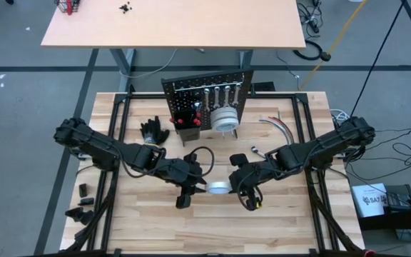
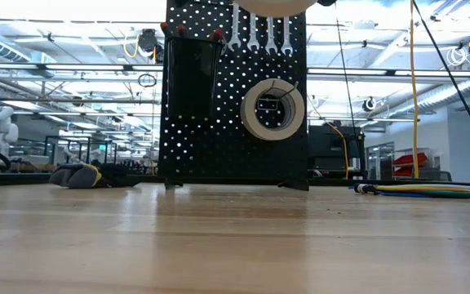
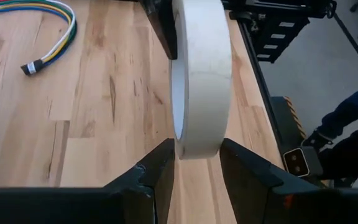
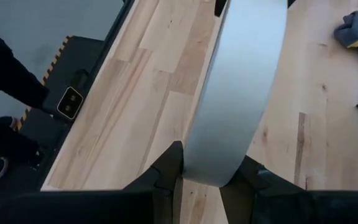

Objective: Hang tools onto peg board
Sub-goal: Hang the white masking tape on the peg board

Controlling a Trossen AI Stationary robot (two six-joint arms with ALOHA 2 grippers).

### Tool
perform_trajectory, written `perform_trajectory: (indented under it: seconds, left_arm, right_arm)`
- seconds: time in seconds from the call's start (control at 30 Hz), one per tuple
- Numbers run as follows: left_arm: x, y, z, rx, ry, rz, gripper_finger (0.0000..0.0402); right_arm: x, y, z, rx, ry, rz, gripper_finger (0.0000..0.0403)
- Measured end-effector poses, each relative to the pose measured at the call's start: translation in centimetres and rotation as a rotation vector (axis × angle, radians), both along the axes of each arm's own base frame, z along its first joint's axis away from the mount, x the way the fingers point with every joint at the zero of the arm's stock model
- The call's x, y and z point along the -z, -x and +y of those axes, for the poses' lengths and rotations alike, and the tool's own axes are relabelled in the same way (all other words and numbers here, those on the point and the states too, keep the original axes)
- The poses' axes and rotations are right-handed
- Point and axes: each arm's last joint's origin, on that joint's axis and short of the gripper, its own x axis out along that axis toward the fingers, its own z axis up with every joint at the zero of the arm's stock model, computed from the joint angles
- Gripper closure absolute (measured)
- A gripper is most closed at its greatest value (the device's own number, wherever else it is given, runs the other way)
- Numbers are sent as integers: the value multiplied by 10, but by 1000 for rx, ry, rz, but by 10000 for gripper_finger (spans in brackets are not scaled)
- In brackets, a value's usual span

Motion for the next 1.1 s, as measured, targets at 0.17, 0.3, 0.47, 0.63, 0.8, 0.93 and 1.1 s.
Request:
perform_trajectory:
  seconds: [0.17,0.3,0.47,0.63,0.8,0.93,1.1]
  left_arm:
    - [-1,-2,3,-6,5,-11,271]
    - [-1,-3,7,-18,5,-15,271]
    - [0,-3,8,-21,0,-5,272]
    - [0,-3,8,-23,-5,0,308]
    - [0,-3,8,-12,-24,-5,340]
    - [0,-3,8,-19,-30,-7,340]
    - [0,-3,9,-24,-35,-8,340]
  right_arm:
    - [-3,-4,-3,15,-23,-40,332]
    - [-5,-6,-3,48,-60,-55,332]
    - [-4,-5,-3,72,-80,-27,332]
    - [-3,-5,-3,74,-81,-26,332]
    - [-3,-5,-3,77,-75,-27,332]
    - [-3,-5,-4,77,-71,-25,332]
    - [-3,-5,-4,78,-72,-25,323]
